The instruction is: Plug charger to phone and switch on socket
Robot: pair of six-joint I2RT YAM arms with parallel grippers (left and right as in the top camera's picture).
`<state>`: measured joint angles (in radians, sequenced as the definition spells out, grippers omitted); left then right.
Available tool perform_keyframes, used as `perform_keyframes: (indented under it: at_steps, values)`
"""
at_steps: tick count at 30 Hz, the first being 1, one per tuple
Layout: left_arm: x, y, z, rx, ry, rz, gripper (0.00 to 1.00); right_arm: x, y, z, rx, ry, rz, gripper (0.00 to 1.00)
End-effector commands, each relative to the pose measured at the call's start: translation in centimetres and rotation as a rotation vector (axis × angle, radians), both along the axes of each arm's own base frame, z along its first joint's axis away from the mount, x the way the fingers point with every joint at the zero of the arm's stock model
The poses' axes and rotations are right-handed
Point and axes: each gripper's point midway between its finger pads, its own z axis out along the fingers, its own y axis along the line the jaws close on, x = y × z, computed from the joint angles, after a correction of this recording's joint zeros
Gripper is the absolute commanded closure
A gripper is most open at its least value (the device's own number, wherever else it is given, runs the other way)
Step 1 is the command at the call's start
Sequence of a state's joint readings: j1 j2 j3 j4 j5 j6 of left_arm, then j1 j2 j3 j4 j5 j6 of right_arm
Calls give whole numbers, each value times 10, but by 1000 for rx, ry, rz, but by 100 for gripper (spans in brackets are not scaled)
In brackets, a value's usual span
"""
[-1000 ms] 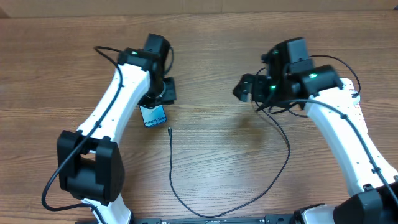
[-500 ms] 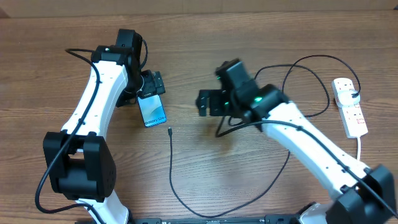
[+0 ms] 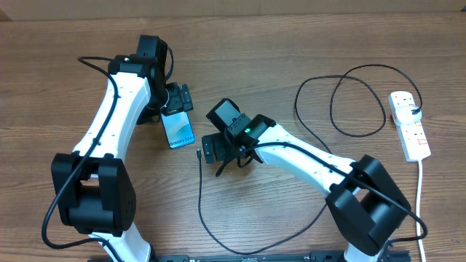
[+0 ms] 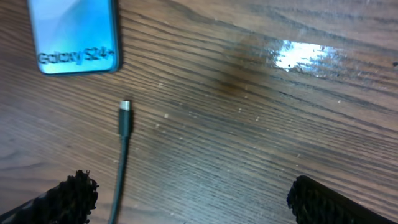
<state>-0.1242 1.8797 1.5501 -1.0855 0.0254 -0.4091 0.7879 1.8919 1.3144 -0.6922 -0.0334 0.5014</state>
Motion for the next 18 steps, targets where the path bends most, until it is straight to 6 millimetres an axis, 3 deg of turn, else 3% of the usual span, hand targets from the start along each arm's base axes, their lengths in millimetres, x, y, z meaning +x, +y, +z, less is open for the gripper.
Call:
perform_keyframes:
  at_steps: [1,9,18]
  values:
    - [-3,6,-16,32,16,-15,1,1,-2,-12,-22,3,-11,0]
    - [15,10,-27,67,-66,-58,2,13,10,-8,24,-43,-12,0]
    - [8,8,-69,61,18,-63,0,19,16,-4,51,-70,-11,0]
